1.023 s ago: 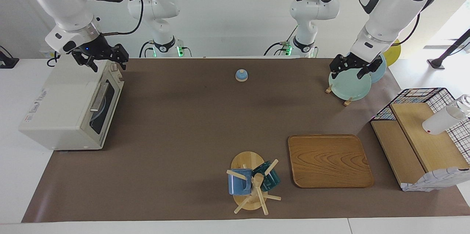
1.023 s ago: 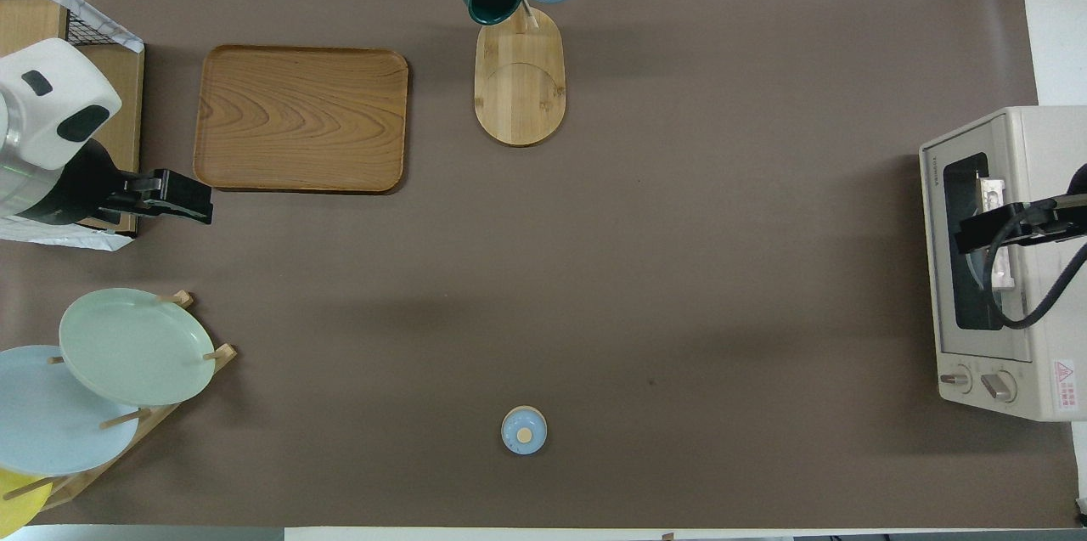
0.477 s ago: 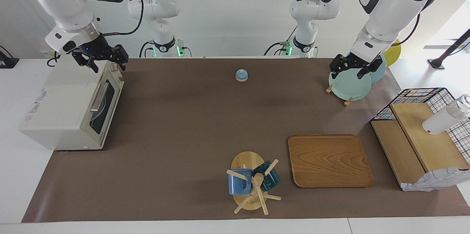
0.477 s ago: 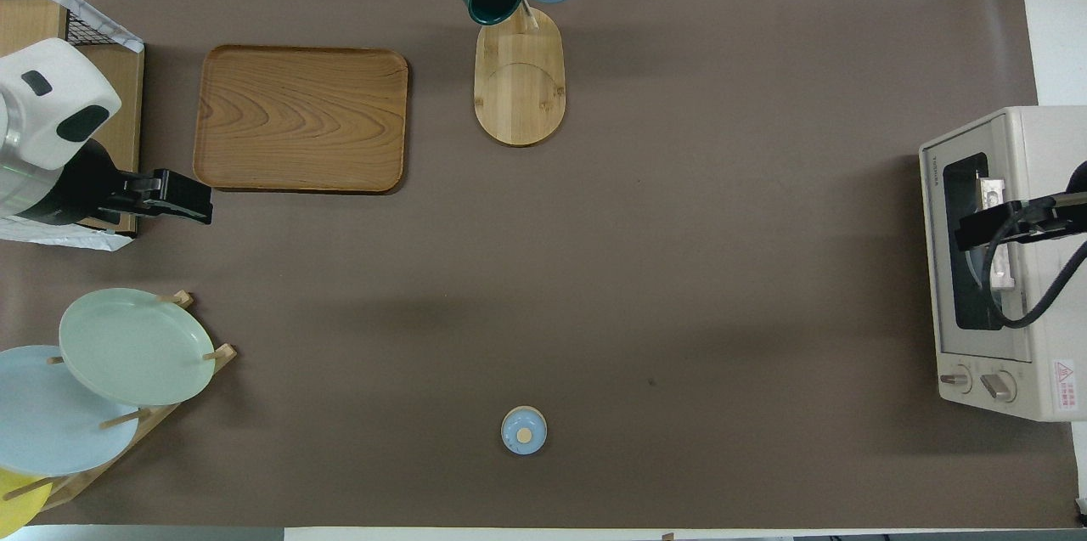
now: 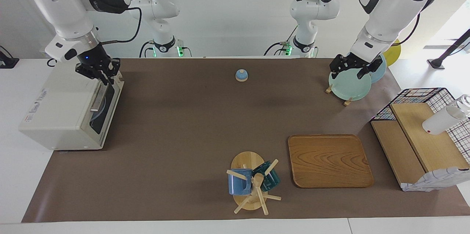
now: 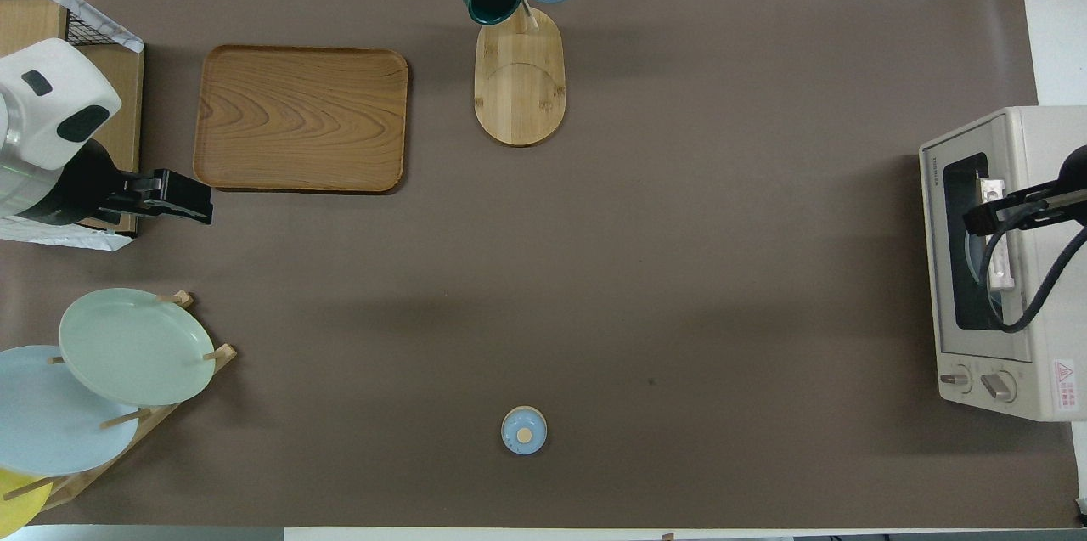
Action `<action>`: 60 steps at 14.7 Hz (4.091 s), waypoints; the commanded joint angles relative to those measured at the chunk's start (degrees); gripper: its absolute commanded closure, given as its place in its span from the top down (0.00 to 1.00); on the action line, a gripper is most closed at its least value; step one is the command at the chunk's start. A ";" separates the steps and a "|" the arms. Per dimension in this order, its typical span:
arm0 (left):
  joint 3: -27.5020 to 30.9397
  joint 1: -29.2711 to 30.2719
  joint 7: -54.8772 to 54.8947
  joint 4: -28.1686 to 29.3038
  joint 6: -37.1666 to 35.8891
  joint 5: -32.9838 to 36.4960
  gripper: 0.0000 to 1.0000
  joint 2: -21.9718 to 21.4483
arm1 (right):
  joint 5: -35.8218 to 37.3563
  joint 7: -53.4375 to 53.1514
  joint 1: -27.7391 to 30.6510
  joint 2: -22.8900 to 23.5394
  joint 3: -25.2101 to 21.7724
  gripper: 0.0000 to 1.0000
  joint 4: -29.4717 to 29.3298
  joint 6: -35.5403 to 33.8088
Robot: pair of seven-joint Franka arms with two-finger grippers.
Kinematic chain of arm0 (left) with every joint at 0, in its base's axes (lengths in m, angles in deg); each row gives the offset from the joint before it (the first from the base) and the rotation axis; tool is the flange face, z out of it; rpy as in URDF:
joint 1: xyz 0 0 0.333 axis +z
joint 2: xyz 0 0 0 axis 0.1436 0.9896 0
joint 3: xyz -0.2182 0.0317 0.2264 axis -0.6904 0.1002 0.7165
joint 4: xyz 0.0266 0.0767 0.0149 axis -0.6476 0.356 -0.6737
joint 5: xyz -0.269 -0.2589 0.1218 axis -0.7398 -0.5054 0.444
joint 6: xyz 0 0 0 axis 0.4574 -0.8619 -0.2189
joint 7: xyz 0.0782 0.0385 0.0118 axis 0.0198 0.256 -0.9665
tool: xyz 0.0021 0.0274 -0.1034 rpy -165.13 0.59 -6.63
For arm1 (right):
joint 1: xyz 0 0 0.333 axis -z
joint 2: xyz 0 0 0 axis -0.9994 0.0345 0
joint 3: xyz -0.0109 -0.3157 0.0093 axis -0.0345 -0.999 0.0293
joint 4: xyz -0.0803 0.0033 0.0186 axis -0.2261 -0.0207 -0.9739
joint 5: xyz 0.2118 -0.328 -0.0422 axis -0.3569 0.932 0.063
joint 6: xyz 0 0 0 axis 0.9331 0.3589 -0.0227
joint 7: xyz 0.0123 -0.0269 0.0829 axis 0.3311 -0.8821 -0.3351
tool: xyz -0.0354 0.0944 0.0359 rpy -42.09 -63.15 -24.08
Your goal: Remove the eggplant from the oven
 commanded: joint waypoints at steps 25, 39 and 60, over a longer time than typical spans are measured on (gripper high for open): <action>-0.15 0.41 0.33 1.07 0.08 -0.20 1.00 -1.28 | 12.95 -4.04 1.47 0.81 0.30 0.00 12.56 10.55; -0.15 0.49 0.24 1.07 0.08 -0.20 1.00 -1.28 | 4.67 -8.25 -3.72 7.75 0.56 0.00 21.25 32.34; -0.15 0.41 0.33 1.07 0.08 -0.20 1.00 -1.28 | -0.87 -17.84 -9.08 8.99 0.21 0.25 12.39 18.32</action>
